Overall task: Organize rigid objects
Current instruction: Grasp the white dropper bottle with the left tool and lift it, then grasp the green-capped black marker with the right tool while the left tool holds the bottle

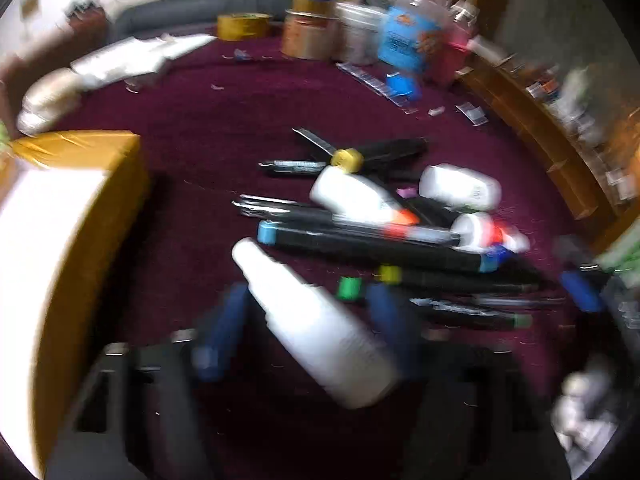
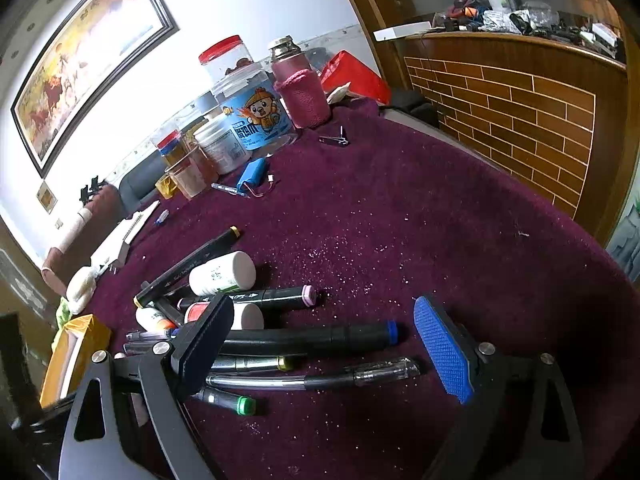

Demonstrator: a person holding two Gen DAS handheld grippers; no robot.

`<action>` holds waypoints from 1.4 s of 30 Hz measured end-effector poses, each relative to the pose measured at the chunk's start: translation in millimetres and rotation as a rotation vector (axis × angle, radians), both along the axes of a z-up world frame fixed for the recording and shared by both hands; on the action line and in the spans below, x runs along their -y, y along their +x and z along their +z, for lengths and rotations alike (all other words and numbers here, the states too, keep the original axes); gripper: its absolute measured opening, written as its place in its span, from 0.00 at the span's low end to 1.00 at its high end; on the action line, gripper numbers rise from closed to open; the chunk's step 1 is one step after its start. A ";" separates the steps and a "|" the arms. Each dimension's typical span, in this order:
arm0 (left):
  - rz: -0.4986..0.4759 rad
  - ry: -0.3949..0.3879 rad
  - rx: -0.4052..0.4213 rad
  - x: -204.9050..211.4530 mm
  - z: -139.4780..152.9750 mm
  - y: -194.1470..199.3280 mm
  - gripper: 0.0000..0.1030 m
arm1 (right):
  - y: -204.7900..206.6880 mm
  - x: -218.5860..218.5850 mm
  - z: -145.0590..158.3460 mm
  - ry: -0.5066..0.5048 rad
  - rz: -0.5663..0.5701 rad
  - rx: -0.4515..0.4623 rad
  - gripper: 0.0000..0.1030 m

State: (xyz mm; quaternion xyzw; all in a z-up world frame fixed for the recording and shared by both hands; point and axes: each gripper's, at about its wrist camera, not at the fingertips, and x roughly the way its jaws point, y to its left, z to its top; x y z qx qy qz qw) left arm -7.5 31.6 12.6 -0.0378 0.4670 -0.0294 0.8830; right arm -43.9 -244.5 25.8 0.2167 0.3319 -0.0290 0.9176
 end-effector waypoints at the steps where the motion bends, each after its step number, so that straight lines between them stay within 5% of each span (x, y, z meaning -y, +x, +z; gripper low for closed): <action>1: -0.034 -0.077 0.001 -4.1 0.3 -1.6 0.31 | 1.3 0.8 -0.7 0.006 -0.003 -0.004 0.86; 8: -0.072 -0.109 -0.053 -29.6 1.0 -20.6 0.34 | 4.4 -0.5 -1.4 0.013 0.004 -0.018 0.86; 10: -0.076 -0.077 -0.036 -24.5 0.4 -23.7 0.54 | 4.8 -0.4 -1.8 0.014 0.005 -0.022 0.86; 12: -0.085 -0.029 -0.018 -14.3 -0.4 -24.2 0.60 | 5.7 0.4 -2.3 0.016 0.004 -0.027 0.86; 15: -0.131 0.076 0.020 8.3 -5.0 -23.7 0.26 | 7.5 0.7 -3.9 0.022 0.008 -0.038 0.86; 16: -0.144 0.084 0.032 10.2 -4.5 -25.6 0.26 | 7.7 1.0 -4.4 0.026 0.010 -0.040 0.86; 21: -0.151 -0.125 0.006 -23.4 2.0 -33.7 0.26 | 5.6 -4.0 0.0 0.043 0.095 -0.077 0.85; 23: -0.144 -0.196 0.018 -36.3 6.7 -42.1 0.26 | -6.0 -15.8 11.8 0.081 0.201 -0.053 0.85; 27: -0.150 -0.310 0.061 -61.0 27.5 -57.6 0.26 | -11.4 -63.1 25.3 -0.026 0.442 -0.064 0.85; 35: -0.176 -0.389 0.151 -82.0 60.1 -80.5 0.26 | 21.3 -119.5 -14.2 -0.140 0.589 -0.220 0.65; 39: -0.146 -0.400 0.168 -104.5 64.8 -88.7 0.26 | 1.6 -145.7 -9.6 -0.138 0.701 -0.246 0.64; 42: -0.123 -0.402 0.180 -120.6 64.4 -91.4 0.26 | -5.7 -167.7 -4.5 -0.244 0.732 -0.245 0.64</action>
